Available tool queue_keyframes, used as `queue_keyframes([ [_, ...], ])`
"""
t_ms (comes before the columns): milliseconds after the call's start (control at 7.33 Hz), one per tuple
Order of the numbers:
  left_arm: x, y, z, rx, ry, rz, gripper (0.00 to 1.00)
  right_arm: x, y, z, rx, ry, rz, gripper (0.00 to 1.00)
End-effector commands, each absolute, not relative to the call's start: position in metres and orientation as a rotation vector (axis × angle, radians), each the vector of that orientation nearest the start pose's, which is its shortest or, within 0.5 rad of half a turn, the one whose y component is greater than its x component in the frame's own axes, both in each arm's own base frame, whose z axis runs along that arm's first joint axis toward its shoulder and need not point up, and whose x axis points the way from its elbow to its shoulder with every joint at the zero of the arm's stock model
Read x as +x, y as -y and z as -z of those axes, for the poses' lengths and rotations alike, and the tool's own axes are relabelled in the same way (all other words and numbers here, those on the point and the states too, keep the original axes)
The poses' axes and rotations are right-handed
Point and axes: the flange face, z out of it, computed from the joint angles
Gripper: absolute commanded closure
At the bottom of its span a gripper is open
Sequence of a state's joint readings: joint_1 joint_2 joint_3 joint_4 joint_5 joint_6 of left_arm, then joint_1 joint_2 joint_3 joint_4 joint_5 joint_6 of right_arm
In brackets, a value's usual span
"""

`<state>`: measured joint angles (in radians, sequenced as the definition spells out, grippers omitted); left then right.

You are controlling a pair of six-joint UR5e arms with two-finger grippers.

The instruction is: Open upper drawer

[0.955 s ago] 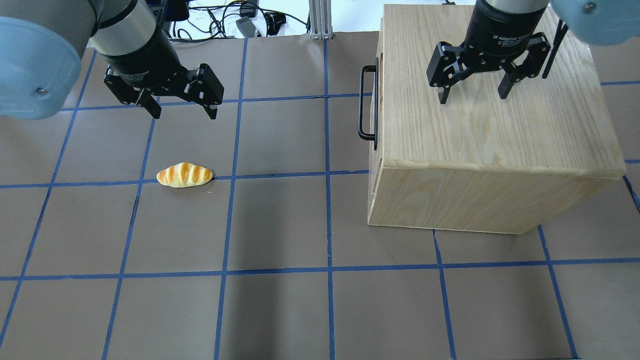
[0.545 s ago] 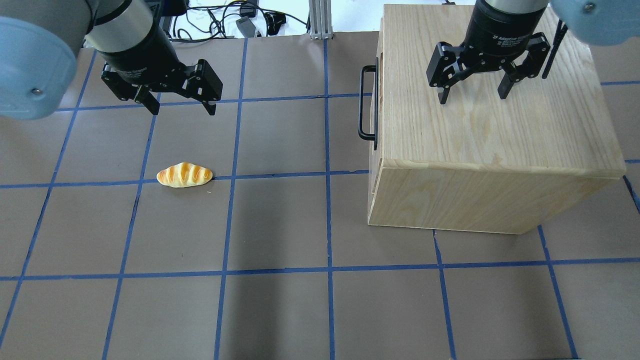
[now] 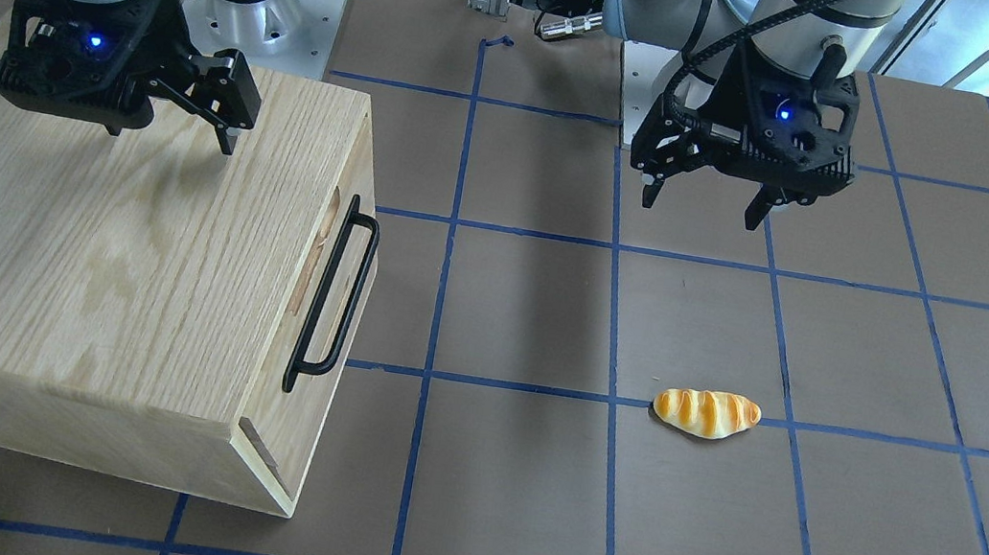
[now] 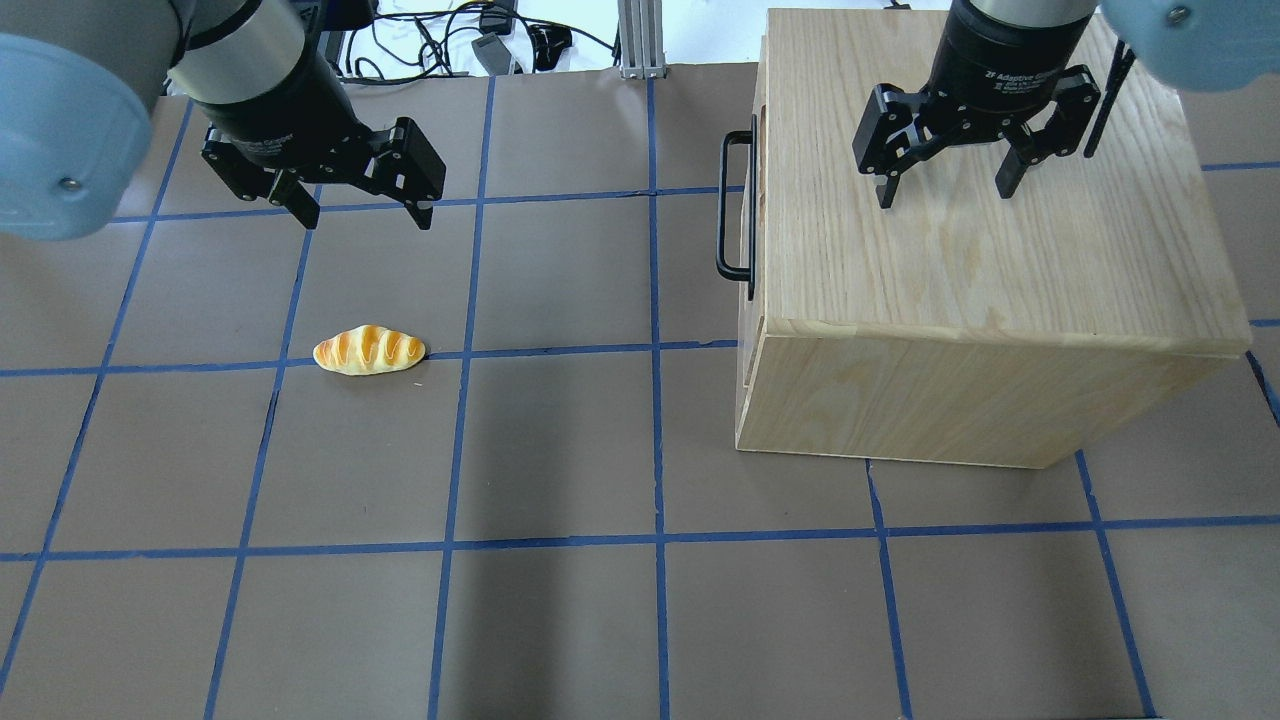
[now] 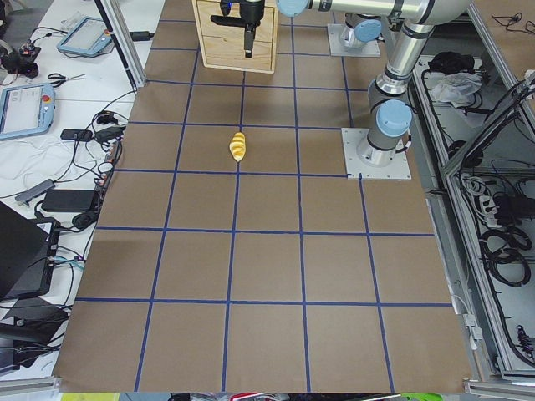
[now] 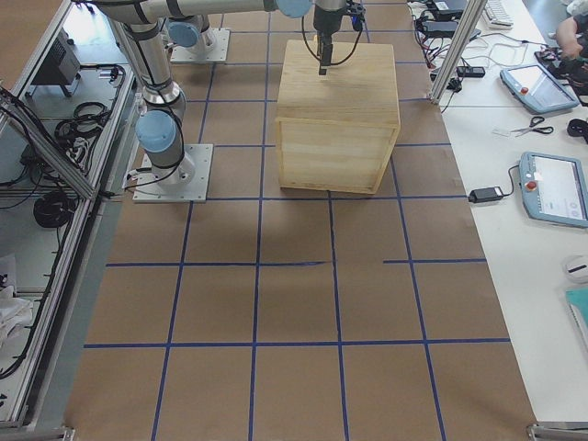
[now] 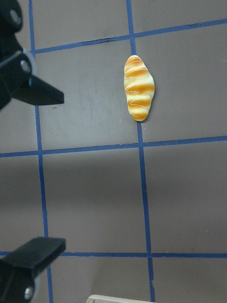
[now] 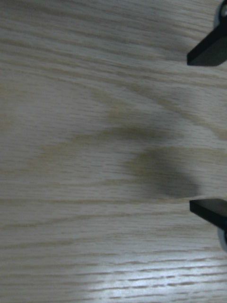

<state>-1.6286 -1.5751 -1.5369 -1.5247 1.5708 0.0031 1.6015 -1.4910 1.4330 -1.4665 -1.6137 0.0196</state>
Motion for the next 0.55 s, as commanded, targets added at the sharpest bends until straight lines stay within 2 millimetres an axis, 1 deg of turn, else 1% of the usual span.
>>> queue_keyframes([
  [0,-0.162,0.491,-0.502,0.096,-3.140,0.101,0.00,0.145,0.516,-0.505,-0.019,-3.185,-0.072,0.00],
  [136,-0.162,0.491,-0.501,0.096,-3.142,0.099,0.00,0.145,0.516,-0.505,-0.019,-3.185,-0.072,0.00],
  [409,-0.163,0.503,-0.493,0.099,-3.146,0.096,0.00,0.145,0.516,-0.505,-0.021,-3.185,-0.072,0.00],
])
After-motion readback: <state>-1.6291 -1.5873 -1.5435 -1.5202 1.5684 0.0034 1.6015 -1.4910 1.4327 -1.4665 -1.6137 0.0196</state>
